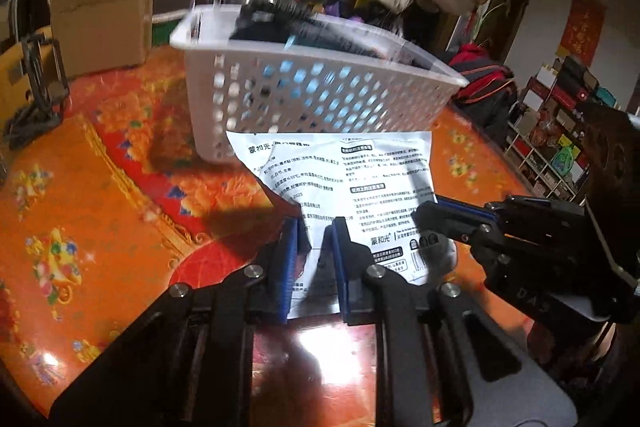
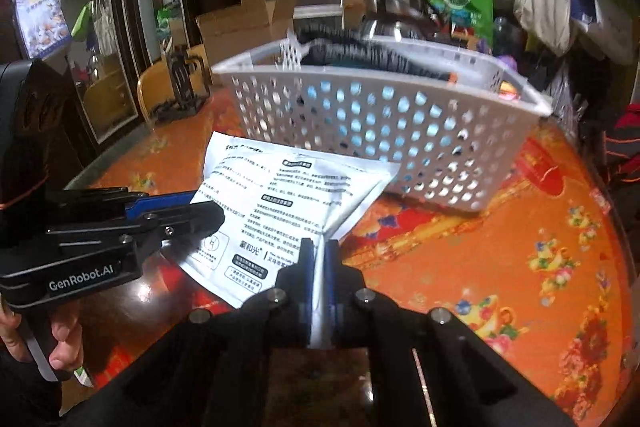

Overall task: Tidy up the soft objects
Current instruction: 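Carry the sheet over the white basket and open both grippers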

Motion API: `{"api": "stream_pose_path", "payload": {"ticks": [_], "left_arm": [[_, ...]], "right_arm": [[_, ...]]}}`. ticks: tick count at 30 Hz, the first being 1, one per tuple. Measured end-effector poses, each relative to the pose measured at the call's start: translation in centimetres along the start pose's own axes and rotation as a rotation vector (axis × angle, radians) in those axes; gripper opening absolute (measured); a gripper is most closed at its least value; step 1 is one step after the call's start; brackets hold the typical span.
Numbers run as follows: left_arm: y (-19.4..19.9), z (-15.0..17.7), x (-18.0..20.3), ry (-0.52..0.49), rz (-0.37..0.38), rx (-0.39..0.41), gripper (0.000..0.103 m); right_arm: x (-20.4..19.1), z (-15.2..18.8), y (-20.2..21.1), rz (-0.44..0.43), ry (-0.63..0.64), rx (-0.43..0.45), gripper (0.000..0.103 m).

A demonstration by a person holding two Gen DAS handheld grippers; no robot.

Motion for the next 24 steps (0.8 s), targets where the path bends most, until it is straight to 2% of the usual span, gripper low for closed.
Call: {"api": "stream_pose_path", "payload": {"ticks": [9,14,20,24], "left_arm": [[5.4,-2.5,1.2,-0.016,0.019,0.113,0.015],[7.4,-5.0,2.0,-0.034,0.018,0.163,0.015],[8.3,-11.8,2.7,-0.052,0.024,0.218,0.015],[7.3,-17.0,3.6,-0.074,0.004,0.222,0.015]], "right_arm": [[-1.3,-1.8,5.1,0.011,0.038,0.112,0.004],[-2.1,-3.8,7.2,0.032,0.065,0.16,0.004],[-1.5,-8.5,9.6,0.063,0.088,0.221,0.004],[0.9,-12.8,9.9,0.061,0.068,0.242,0.004]]}}
Point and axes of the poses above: each gripper's, at about its wrist camera, not at the fingertips, and y roughly against the way its jaws point, x to its right, z to its underside, the point moved 2 cm from there along -y, roughly the way its jaws point, and after that the axes turned 11 degrees about -z, right-handed, at the moved point
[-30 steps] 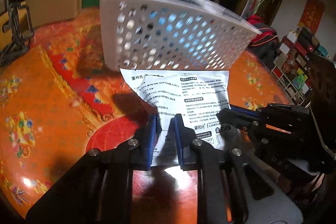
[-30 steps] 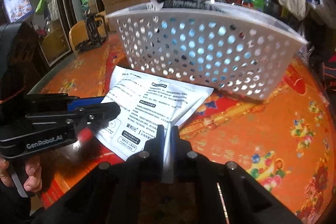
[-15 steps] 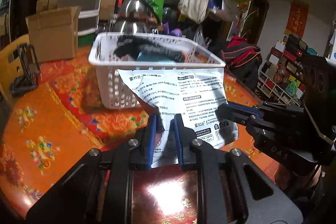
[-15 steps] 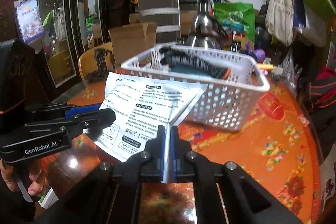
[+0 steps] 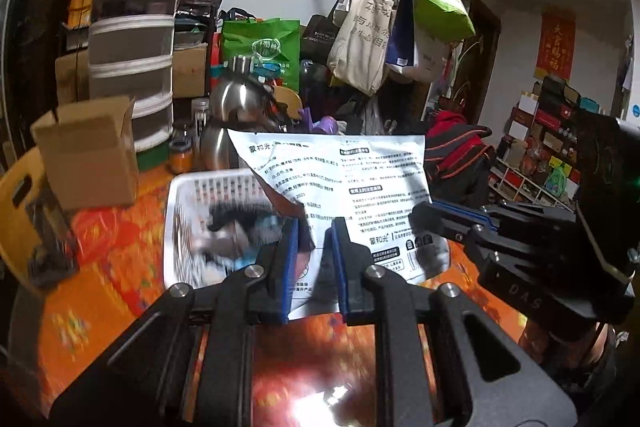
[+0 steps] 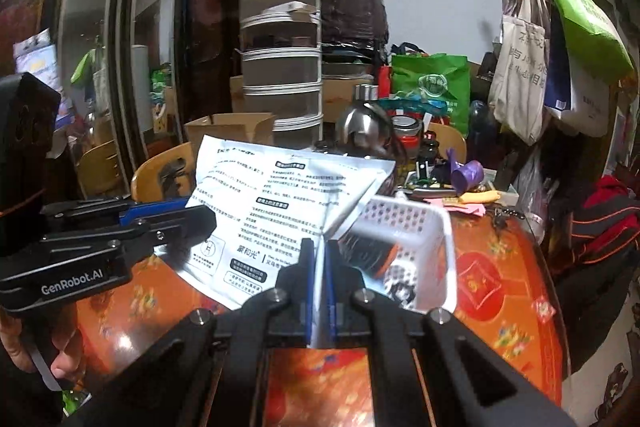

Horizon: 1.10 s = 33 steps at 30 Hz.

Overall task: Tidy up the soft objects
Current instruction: 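Carry the sheet over the white basket and open both grippers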

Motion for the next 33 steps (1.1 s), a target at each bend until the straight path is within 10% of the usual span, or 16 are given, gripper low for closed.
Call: {"api": "stream_pose_path", "payload": {"ticks": [8,28,31,33], "left_arm": [[-7.2,-4.3,0.8,-0.031,-0.047,-0.064,0.015],[-17.6,-0.1,-2.8,0.025,-0.118,-0.233,0.016],[-17.4,0.1,-3.2,0.03,-0.101,-0.237,0.03],[-16.7,0.3,-3.4,0.033,-0.104,-0.227,0.047]], "right_arm": [[5.1,-4.0,-4.4,0.035,-0.032,-0.023,0.004],[8.2,-0.9,-13.9,0.011,-0.076,-0.154,0.004],[8.4,-0.4,-14.2,0.009,-0.106,-0.179,0.005],[8.5,-0.2,-13.9,0.018,-0.121,-0.184,0.026]]}}
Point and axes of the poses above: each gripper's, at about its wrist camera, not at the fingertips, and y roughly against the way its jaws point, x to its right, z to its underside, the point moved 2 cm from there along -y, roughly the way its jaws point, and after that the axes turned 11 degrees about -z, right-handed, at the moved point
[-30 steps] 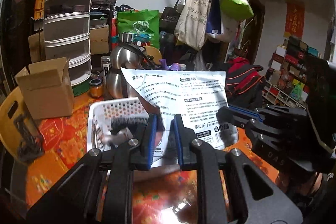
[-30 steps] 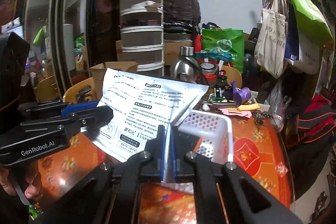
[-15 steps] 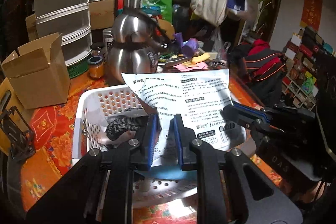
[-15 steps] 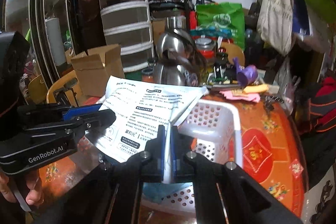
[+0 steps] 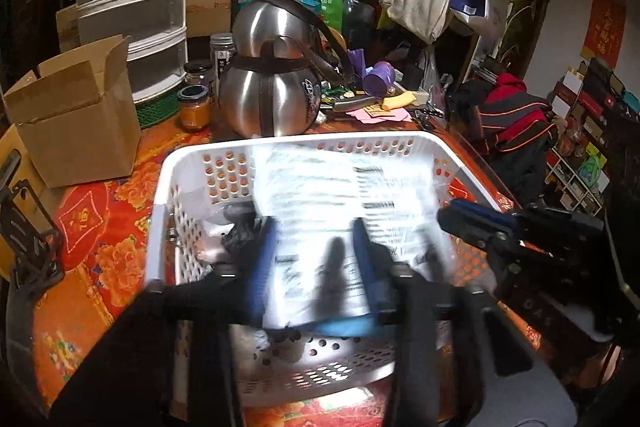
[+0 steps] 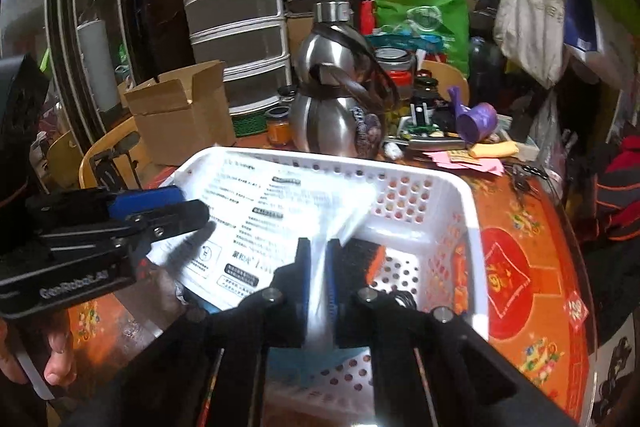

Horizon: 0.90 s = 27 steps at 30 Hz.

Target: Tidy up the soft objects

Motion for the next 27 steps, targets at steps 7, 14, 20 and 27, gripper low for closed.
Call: {"api": "stream_pose_path", "payload": {"ticks": [7,14,20,27], "left_arm": [[2.4,2.3,-1.2,0.0,-0.02,0.043,0.083],[5.3,5.1,-2.1,0.008,-0.025,0.092,0.103],[10.1,7.5,-3.2,0.029,-0.083,0.159,0.103],[15.5,10.6,-3.3,-0.014,-0.119,0.176,0.103]], "right_arm": [[0.3,1.5,3.5,0.03,-0.027,0.069,0.09],[0.2,3.3,5.6,0.025,-0.069,0.082,0.103],[-2.3,5.4,7.6,0.02,-0.027,0.056,0.103],[-6.3,8.4,12.5,0.096,0.004,0.096,0.103]]}}
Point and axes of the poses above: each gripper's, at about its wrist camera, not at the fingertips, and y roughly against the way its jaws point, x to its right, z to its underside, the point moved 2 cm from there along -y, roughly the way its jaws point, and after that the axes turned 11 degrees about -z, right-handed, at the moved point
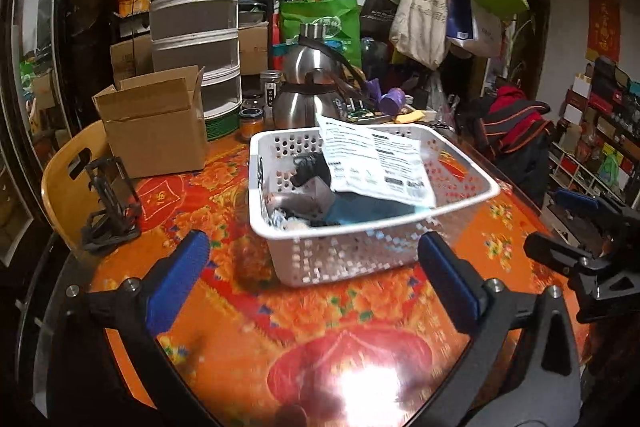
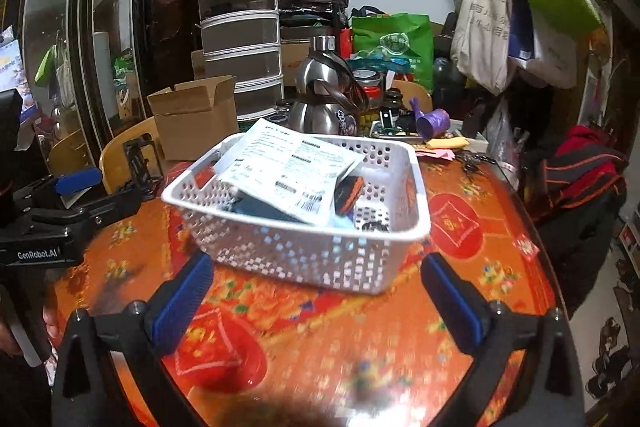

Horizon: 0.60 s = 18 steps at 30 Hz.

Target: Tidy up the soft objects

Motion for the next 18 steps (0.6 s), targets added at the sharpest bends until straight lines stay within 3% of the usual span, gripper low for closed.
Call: {"api": "stream_pose_path", "payload": {"ticks": [4,9,14,18], "left_arm": [[4.5,1.3,-0.3,0.004,0.016,0.031,0.103],[10.6,2.6,-0.8,0.02,0.02,0.074,0.103],[15.9,3.6,-0.7,0.037,-0.007,0.101,0.103],[17.2,4.0,0.1,0.02,-0.015,0.095,0.103]], "right_arm": [[-1.6,1.2,3.4,0.065,-0.027,0.036,0.103],[-3.1,2.5,8.3,0.086,-0.089,0.111,0.103],[-5.3,3.0,12.7,0.112,-0.078,0.094,0.103],[-6.5,3.4,13.4,0.087,-0.059,0.076,0.103]]}}
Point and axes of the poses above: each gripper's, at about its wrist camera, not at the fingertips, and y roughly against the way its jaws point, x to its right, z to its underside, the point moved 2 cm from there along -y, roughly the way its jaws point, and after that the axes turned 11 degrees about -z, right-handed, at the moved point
